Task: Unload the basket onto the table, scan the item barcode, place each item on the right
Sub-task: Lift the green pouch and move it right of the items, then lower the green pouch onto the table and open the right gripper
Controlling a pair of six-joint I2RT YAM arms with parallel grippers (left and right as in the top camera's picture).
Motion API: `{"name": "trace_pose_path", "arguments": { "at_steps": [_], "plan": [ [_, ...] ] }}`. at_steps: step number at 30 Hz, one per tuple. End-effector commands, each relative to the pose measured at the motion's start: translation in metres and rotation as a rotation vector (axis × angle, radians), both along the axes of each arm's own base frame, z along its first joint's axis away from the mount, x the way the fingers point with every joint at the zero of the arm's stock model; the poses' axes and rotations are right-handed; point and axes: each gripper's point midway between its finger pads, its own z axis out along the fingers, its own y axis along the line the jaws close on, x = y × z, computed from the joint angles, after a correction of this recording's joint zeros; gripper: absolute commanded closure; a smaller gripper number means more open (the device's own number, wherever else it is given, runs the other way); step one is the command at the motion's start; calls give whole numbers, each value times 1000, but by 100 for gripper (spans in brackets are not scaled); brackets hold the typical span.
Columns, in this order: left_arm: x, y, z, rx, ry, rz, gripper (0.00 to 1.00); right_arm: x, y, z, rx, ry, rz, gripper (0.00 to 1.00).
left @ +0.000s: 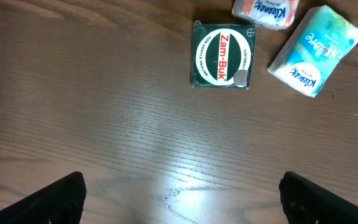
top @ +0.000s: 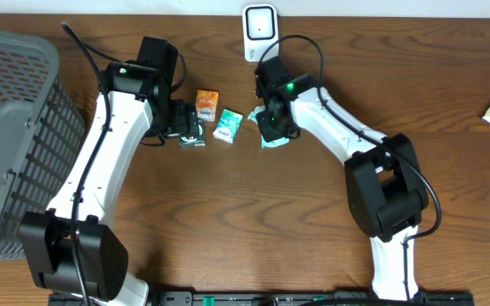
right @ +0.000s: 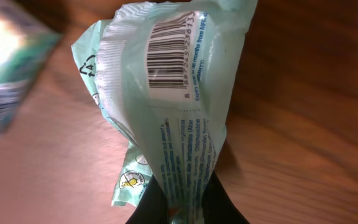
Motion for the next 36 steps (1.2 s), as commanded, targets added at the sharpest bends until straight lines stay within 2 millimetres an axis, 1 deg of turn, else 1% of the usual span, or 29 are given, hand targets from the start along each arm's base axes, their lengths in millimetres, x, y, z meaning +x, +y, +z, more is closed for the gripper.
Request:
{"name": "trace_pose_path", "arguments": {
  "at_steps": [1, 5, 8, 10, 13, 14, 15, 16, 18, 19, 21, 22, 23, 26, 29, 31, 33, 34, 36],
  "plan": [
    [3, 3, 5, 8, -14, 1, 2, 24, -37, 25, -236, -171, -61, 99],
    [3, 3, 5, 8, -14, 1, 2, 32, -51, 38, -387, -264, -76, 99],
    [3, 3, 5, 8, -14, 1, 2, 34, -55, 50, -490, -334, -75, 99],
    [3, 3, 5, 8, -14, 1, 3, 33, -52, 54, -520, -359, -67, 99],
    [3, 3, 5, 8, -14, 1, 2, 30, -44, 54, -519, -364, -48, 99],
    [3, 3, 5, 8, -14, 1, 2, 28, -42, 54, -520, -363, -42, 97],
    [3, 3, 5, 8, -14, 1, 2, 27, -42, 53, -523, -360, -38, 90],
    [3, 3, 5, 8, -14, 1, 2, 26, -41, 53, -524, -358, -36, 85],
    [3, 3, 5, 8, -14, 1, 2, 23, -42, 51, -524, -340, -29, 52],
    [3, 3, 5, 8, -14, 1, 2, 20, -41, 49, -507, -321, -29, 32],
    [3, 3, 5, 8, -14, 1, 2, 19, -39, 45, -470, -301, -42, 21],
    [3, 3, 5, 8, -14, 1, 2, 19, -39, 43, -452, -291, -51, 9],
    [3, 3, 5, 8, -14, 1, 2, 19, -40, 41, -435, -282, -68, 1],
    [3, 3, 5, 8, -14, 1, 2, 22, -47, 39, -397, -269, -137, 1],
    [3, 3, 5, 8, -14, 1, 3, 28, -53, 31, -297, -221, -195, 1],
    [3, 3, 5, 8, -14, 1, 2, 31, -53, 23, -158, -143, -222, 1],
    [3, 3, 5, 8, -14, 1, 2, 31, -46, 17, 87, -11, -235, 1],
    [3, 3, 5, 8, -14, 1, 2, 31, -42, 22, 250, 56, -203, 1],
    [3, 3, 5, 8, -14, 1, 2, 33, -45, 25, 311, 75, -188, 7]
  ]
}}
